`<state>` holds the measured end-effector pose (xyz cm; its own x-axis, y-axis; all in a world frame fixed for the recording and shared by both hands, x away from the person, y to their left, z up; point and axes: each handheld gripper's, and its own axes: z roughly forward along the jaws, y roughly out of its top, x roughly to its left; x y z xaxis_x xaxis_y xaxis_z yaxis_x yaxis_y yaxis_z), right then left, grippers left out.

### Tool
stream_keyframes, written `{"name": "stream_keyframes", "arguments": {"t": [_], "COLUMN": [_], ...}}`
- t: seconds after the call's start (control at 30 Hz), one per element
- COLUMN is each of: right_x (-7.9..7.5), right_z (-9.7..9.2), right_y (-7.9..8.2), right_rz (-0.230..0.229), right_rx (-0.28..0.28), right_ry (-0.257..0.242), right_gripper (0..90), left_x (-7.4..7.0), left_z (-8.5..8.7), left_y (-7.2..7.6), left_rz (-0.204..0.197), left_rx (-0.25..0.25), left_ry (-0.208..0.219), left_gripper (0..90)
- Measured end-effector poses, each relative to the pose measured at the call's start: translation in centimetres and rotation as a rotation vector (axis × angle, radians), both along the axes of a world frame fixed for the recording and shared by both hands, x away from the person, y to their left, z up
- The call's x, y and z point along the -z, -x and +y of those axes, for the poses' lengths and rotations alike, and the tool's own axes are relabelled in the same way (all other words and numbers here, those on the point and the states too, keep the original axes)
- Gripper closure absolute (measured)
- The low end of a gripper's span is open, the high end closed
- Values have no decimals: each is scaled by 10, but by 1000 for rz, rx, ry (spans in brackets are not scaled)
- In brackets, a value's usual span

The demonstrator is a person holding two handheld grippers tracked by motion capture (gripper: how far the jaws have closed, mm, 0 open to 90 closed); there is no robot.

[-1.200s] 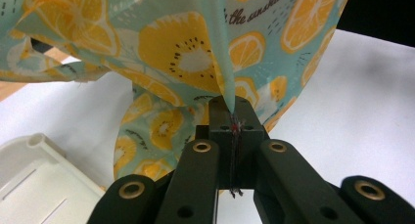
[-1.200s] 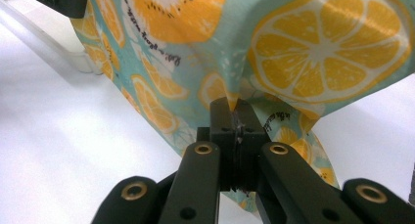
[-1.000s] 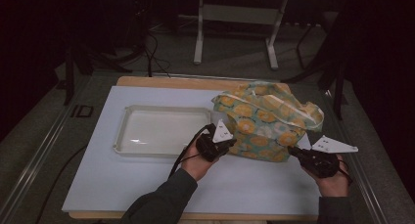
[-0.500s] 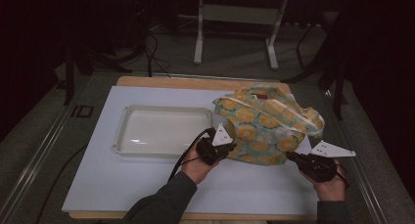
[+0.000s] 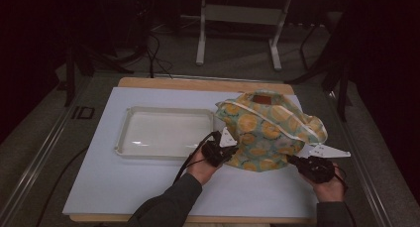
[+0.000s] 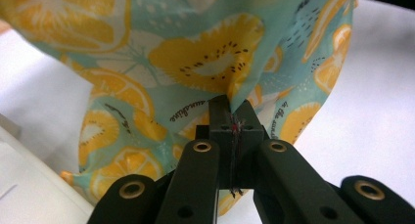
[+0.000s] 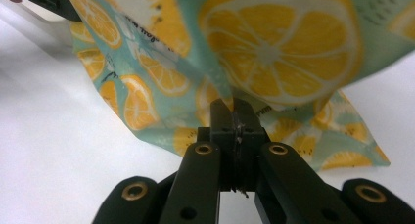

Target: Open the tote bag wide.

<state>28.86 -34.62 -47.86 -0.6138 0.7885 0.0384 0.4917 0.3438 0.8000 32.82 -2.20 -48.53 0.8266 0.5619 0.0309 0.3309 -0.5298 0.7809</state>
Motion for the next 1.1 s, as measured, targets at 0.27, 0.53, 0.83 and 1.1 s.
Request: {"name": "stream_keyframes", "arguments": {"t": [0.27, 0.53, 0.83, 1.1], "right_x": [-2, -17, -32, -30], "right_z": [0, 2, 11, 20], "right_y": [7, 20, 25, 20], "right_rz": [-6, -20, -52, -43], "right_rx": [-2, -26, -52, -69], "right_ry": [5, -18, -56, -103], "right_gripper": [740, 479, 462, 750], "left_x": [11, 17, 22, 22], "left_z": [-5, -8, -8, -3], "left_y": [-5, -7, -10, -7], "left_rz": [18, 25, 39, 57], "left_rx": [-8, -18, -30, -25], "left_ry": [-33, -46, -50, -26], "left_gripper": [890, 890, 889, 877]}}
